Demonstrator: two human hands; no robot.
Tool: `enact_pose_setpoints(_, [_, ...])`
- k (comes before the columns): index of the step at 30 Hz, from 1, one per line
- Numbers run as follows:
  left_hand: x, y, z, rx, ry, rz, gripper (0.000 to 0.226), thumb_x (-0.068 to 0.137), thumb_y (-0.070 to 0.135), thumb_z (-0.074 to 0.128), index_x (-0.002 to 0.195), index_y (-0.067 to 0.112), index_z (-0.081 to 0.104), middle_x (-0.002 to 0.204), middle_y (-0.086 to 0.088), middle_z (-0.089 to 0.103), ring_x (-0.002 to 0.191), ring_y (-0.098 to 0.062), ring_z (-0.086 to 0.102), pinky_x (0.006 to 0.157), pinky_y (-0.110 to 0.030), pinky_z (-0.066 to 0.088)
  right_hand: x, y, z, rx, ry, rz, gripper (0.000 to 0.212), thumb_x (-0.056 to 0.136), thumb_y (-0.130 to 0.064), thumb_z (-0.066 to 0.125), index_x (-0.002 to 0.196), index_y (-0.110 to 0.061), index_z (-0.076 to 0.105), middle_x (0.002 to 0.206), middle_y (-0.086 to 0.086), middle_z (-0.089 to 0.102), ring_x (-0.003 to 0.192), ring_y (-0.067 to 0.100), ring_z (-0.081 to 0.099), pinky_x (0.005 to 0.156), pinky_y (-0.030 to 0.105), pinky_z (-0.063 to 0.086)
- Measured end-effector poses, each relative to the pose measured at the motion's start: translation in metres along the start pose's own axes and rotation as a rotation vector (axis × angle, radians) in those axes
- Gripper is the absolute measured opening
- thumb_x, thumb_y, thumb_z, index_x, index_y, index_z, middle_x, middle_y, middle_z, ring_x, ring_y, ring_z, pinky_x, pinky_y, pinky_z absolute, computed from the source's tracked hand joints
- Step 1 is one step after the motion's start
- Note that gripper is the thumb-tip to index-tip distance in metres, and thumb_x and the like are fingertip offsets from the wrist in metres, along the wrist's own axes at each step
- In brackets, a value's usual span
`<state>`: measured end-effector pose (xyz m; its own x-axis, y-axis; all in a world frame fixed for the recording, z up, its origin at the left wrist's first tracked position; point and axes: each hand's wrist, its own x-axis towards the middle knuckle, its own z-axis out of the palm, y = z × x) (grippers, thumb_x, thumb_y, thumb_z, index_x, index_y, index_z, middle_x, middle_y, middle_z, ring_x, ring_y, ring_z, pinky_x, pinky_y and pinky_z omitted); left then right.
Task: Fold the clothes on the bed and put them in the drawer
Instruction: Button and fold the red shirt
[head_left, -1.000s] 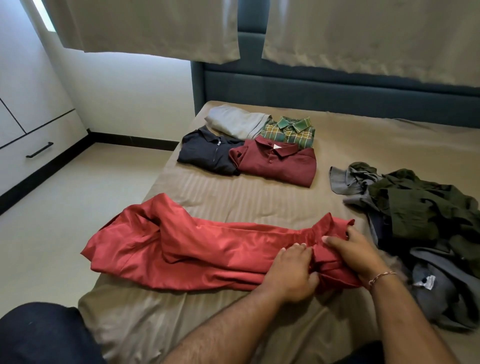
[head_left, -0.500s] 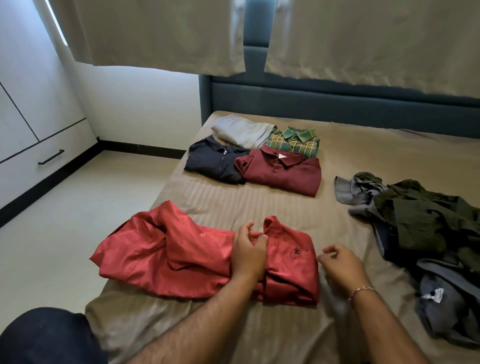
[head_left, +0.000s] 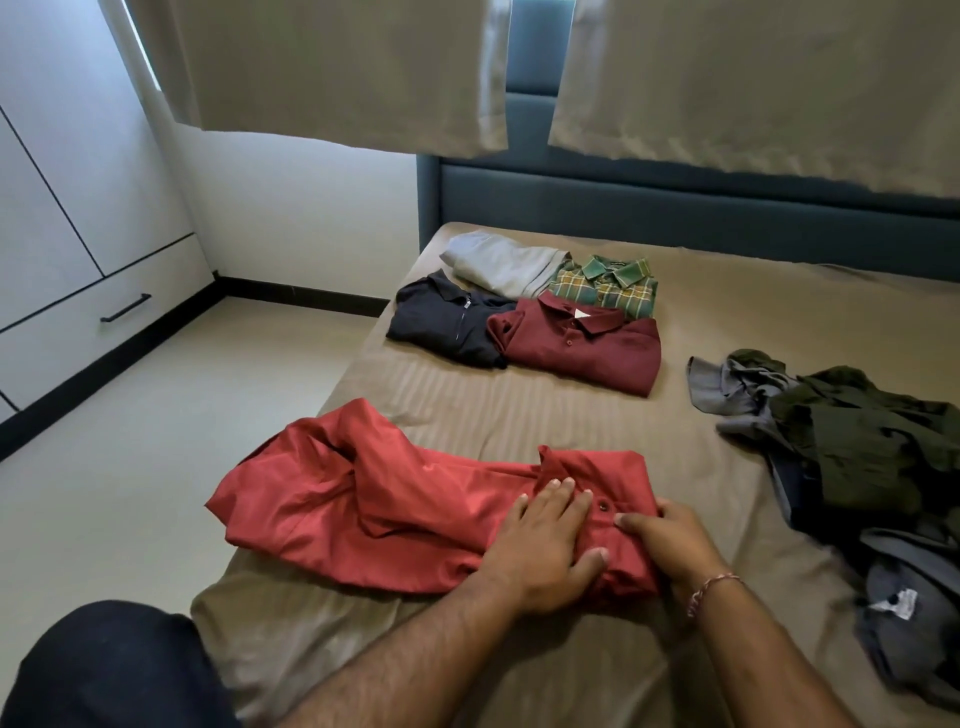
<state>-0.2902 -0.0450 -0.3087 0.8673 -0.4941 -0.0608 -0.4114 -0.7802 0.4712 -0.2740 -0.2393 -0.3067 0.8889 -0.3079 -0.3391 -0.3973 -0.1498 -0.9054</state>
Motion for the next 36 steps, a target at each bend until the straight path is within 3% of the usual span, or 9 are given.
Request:
enact_pose_setpoints(7, [-0.002,-0.014,-0.011,0.141,-0.001,-0.100,0.078,0.104,0.059,0.034,0.167,0.020,0.010,0.175,-0.007,0.006,0.162,-0.021,0.001,0.130,-0.048,-0.002,0.009,-0.014,-0.054,-0.277,0.340,-0.081,0.015,0.077,-0.009,0.082,0.083,-0.010,0.069,0.080,0.013,0.072,0.082,0.037,0.070,0.082,0.047,0.058])
enact_pose_setpoints(12, [0.003,-0.028,-0.021,0.113,0.014,-0.115,0.074,0.104,0.051,0.039,0.166,0.018,0.016,0.173,-0.010,0.015,0.161,-0.025,0.010,0.131,-0.049,0.005,-0.019,-0.051,-0.040,-0.346,0.261,-0.261,0.030,0.077,-0.024,0.077,0.107,-0.021,0.071,0.084,0.002,0.073,0.080,0.026,0.069,0.081,0.043,0.057])
enact_pose_setpoints(18, [0.006,-0.042,-0.045,-0.696,0.317,-0.274,0.044,0.105,0.024,0.052,0.148,0.015,0.055,0.149,-0.004,0.058,0.138,-0.016,0.052,0.120,-0.030,0.034,-0.071,-0.070,0.045,-0.532,0.048,-0.583,0.041,0.078,-0.023,0.077,0.115,-0.034,0.066,0.087,-0.013,0.068,0.078,0.012,0.066,0.075,0.031,0.053])
enact_pose_setpoints(20, [0.009,-0.047,-0.046,-0.927,0.433,-0.348,0.029,0.100,0.031,0.054,0.122,0.023,0.071,0.123,0.001,0.073,0.114,-0.016,0.066,0.106,-0.035,0.050,-0.078,-0.064,0.066,-0.541,-0.108,-0.679,0.039,0.081,-0.033,0.076,0.118,-0.034,0.067,0.084,-0.014,0.068,0.076,0.005,0.065,0.073,0.028,0.054])
enact_pose_setpoints(22, [0.007,-0.046,-0.049,-1.056,0.464,-0.418,0.016,0.101,0.025,0.057,0.109,0.022,0.071,0.102,0.003,0.074,0.095,-0.015,0.068,0.086,-0.026,0.054,-0.074,-0.059,0.071,-0.505,-0.046,-0.730,0.026,0.085,-0.034,0.076,0.110,-0.033,0.068,0.079,-0.013,0.067,0.073,0.007,0.064,0.069,0.029,0.053])
enact_pose_setpoints(25, [0.004,-0.052,-0.048,-0.916,0.509,-0.522,0.041,0.095,0.015,0.066,0.135,0.017,0.060,0.105,0.007,0.067,0.094,-0.009,0.065,0.085,-0.020,0.049,-0.055,-0.045,0.057,-0.538,0.250,-0.549,0.029,0.085,-0.032,0.074,0.112,-0.027,0.064,0.101,-0.005,0.066,0.093,0.019,0.065,0.082,0.036,0.053])
enact_pose_setpoints(29, [-0.008,-0.051,-0.061,-0.626,0.616,-0.354,0.047,0.089,0.015,0.064,0.135,0.016,0.062,0.121,0.001,0.067,0.109,-0.011,0.064,0.101,-0.031,0.054,-0.028,-0.016,0.049,-0.320,0.085,0.006,0.074,0.068,-0.059,0.081,0.123,-0.012,0.064,0.118,0.009,0.072,0.106,0.027,0.069,0.098,0.044,0.055])
enact_pose_setpoints(33, [-0.020,-0.083,-0.100,-0.053,0.757,-0.206,0.048,0.079,0.021,0.054,0.125,0.020,0.066,0.118,-0.002,0.068,0.110,-0.024,0.062,0.095,-0.041,0.050,-0.031,-0.021,0.056,-0.128,-0.056,0.070,0.027,0.082,-0.022,0.086,0.098,-0.003,0.076,0.093,0.014,0.079,0.083,0.026,0.074,0.076,0.038,0.060])
enact_pose_setpoints(36, [-0.034,-0.144,-0.134,0.081,0.576,-0.628,0.054,0.085,0.035,0.056,0.135,0.016,0.055,0.130,-0.012,0.060,0.119,-0.037,0.057,0.096,-0.049,0.048,-0.031,-0.026,0.056,-0.030,-0.052,0.056,0.014,0.082,-0.003,0.083,0.094,-0.001,0.075,0.084,0.013,0.078,0.072,0.024,0.070,0.064,0.031,0.055])
